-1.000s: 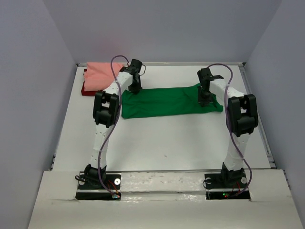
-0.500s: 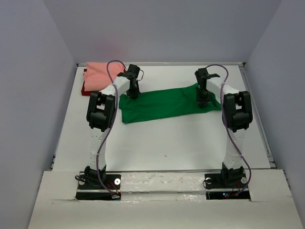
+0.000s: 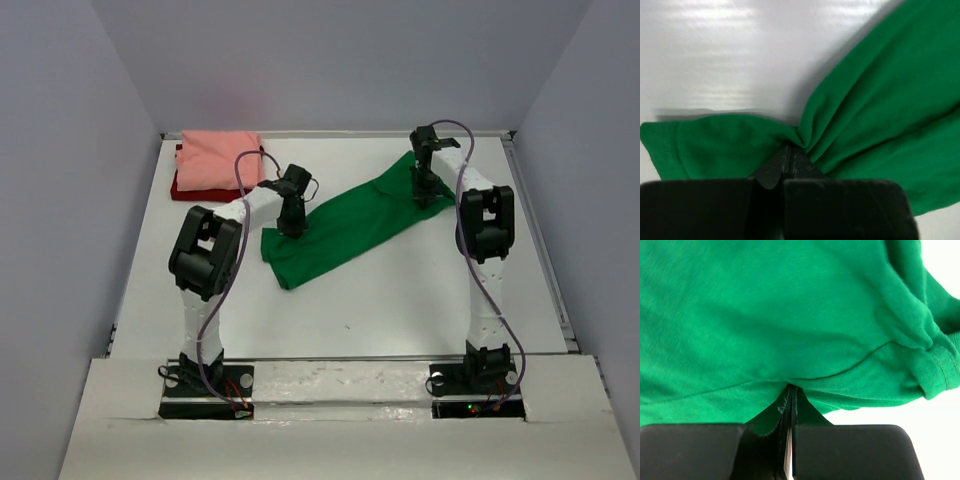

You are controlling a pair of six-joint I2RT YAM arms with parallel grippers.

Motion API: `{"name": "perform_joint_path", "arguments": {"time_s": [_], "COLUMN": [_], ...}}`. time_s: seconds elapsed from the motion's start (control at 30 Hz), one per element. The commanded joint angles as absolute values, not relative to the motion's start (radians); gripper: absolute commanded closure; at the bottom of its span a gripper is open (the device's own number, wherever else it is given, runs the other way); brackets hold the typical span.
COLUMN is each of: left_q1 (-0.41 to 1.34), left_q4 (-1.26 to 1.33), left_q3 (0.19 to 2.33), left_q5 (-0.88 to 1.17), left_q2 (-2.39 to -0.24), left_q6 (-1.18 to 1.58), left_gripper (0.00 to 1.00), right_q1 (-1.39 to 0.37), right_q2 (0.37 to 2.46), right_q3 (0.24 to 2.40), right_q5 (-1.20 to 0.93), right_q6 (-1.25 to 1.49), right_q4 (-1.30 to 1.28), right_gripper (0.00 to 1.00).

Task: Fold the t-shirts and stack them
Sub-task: Rotate the tshirt 90 degrees

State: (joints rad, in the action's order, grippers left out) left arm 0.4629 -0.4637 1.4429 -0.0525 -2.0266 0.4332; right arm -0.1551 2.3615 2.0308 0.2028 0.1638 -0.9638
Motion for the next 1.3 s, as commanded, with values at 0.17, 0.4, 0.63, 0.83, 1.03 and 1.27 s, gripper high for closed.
{"name": "perform_joint_path", "arguments": {"time_s": [0.17, 0.4, 0.63, 0.83, 1.03, 1.27], "left_q1": [0.604, 0.725, 0.876, 0.951, 0.988, 0.991], "left_q4": [-0.528, -0.514, -0.506, -0.525, -0.540, -0.647], "left_q3": [1.262, 1.252, 1.299, 1.405, 1.551, 1.716], "left_q5": [0.103, 0.149, 0.215, 0.268, 0.328, 0.183], "left_q2": [-1.962, -1.948, -2.000, -2.049, -2.115, -2.161], "left_q6": [0.534, 0.584, 0.621, 0.623, 0.614, 0.565], "left_gripper": [1.00, 1.00, 1.00, 1.00, 1.00, 1.00], "right_q1": [-0.144, -0.135, -0.124, -0.089, -0.049, -0.049], "right_q2": [2.511, 2.592, 2.694, 2.711, 2.718, 2.685], "right_q3": [2.196, 2.336, 2.512, 2.559, 2.595, 2.548], "right_q5": [0.132, 0.103, 0.074, 0.032, -0.043, -0.066], "right_q6": [0.091, 0.051, 0.023, 0.011, -0.021, -0.031], "right_q4": [-0.980, -1.026, -1.077, -1.068, -1.051, -1.006], "right_gripper": [1.00, 1.00, 1.00, 1.00, 1.00, 1.00]}}
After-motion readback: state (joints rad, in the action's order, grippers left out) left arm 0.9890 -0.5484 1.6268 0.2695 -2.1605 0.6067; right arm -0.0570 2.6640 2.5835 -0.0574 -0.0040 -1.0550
